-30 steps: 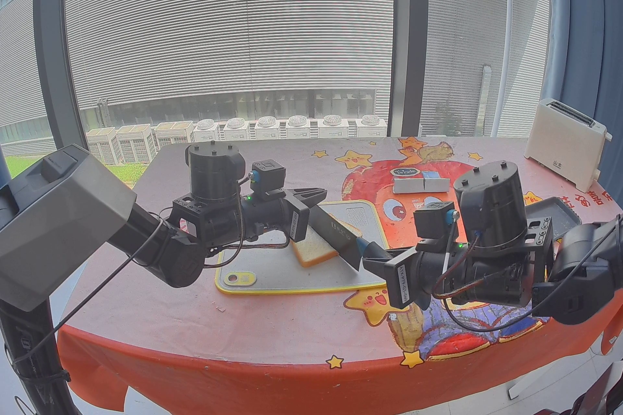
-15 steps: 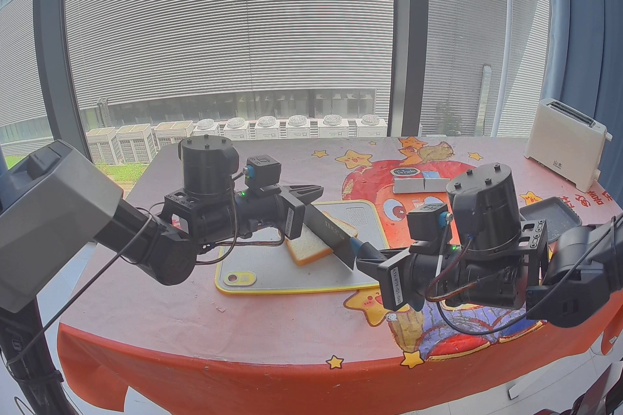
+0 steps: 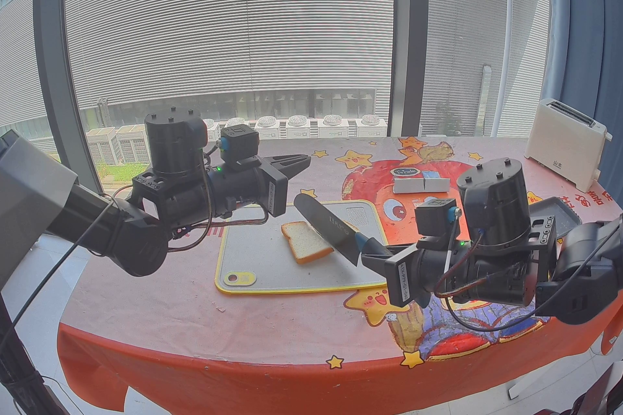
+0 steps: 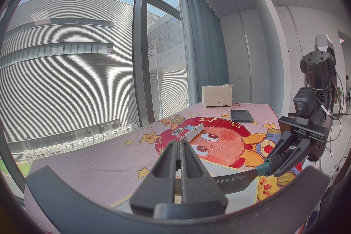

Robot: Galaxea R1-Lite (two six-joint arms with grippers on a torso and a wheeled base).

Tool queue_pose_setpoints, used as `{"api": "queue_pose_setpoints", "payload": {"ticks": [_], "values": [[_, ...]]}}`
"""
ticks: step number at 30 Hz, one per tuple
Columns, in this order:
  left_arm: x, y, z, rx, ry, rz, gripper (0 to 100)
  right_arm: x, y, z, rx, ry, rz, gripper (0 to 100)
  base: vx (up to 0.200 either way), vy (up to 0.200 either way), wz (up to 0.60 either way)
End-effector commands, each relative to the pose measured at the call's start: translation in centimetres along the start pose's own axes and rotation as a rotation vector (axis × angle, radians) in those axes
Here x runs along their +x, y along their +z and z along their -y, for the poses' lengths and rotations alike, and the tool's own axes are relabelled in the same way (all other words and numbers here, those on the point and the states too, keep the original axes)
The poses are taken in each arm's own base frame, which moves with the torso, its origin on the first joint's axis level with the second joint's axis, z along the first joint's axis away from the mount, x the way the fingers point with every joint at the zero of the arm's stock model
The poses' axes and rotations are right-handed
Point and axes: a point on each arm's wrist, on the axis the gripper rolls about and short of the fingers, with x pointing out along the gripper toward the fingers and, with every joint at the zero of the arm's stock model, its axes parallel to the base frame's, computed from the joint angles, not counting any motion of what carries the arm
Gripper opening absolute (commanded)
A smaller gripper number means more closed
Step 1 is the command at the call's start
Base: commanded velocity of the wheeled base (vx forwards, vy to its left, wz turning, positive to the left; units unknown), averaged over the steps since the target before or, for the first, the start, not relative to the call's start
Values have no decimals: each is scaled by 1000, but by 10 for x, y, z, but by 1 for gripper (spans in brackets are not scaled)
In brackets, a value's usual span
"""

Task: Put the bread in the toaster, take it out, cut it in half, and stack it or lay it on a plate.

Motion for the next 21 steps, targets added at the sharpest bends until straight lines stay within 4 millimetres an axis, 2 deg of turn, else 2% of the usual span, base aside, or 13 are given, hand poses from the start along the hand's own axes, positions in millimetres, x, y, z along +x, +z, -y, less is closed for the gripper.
{"api": "queue_pose_setpoints", "payload": {"ticks": [1, 11, 21], "values": [[-13, 10, 3, 11, 8, 23, 0, -1, 2, -1, 1, 2, 10, 0, 0, 0, 0], [-43, 24, 0, 26, 49, 47, 0, 4, 1, 3, 4, -12, -1, 0, 0, 0, 0], [-67, 22, 5, 18, 63, 28, 0, 4, 2, 10, 11, -33, 3, 0, 0, 0, 0]]}}
